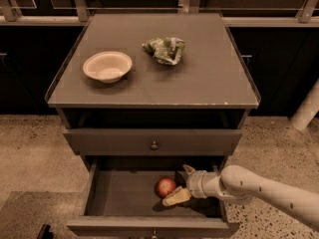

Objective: Pick apple from middle drawer and place on counter

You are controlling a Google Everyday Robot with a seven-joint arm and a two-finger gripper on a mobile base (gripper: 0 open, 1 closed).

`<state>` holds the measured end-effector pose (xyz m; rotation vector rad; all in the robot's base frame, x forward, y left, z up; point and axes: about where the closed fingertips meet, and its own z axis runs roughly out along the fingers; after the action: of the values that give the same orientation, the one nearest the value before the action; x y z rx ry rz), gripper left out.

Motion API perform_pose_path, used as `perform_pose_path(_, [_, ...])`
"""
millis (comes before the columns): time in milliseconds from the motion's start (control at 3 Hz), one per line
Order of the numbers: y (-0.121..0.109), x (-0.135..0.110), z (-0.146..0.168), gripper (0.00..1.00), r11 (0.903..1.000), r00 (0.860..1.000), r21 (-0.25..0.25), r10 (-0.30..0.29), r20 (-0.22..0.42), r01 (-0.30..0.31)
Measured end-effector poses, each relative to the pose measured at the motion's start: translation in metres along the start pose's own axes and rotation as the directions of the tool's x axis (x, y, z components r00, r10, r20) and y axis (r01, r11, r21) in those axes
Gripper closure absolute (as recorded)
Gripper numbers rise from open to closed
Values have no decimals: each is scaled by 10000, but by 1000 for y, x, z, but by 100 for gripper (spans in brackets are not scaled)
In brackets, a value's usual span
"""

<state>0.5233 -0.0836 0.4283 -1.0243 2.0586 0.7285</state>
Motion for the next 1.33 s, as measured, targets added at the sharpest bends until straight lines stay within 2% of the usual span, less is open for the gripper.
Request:
perform_pose_path(667, [1, 8, 54, 0, 9993, 9997, -314, 221, 142, -217])
perform_pose_path(1000, [4, 12, 70, 0, 9988, 9994, -366, 331, 113, -326])
perform_pose_path(1333, [4, 12, 70, 19, 9988, 9994, -368, 332, 113, -327])
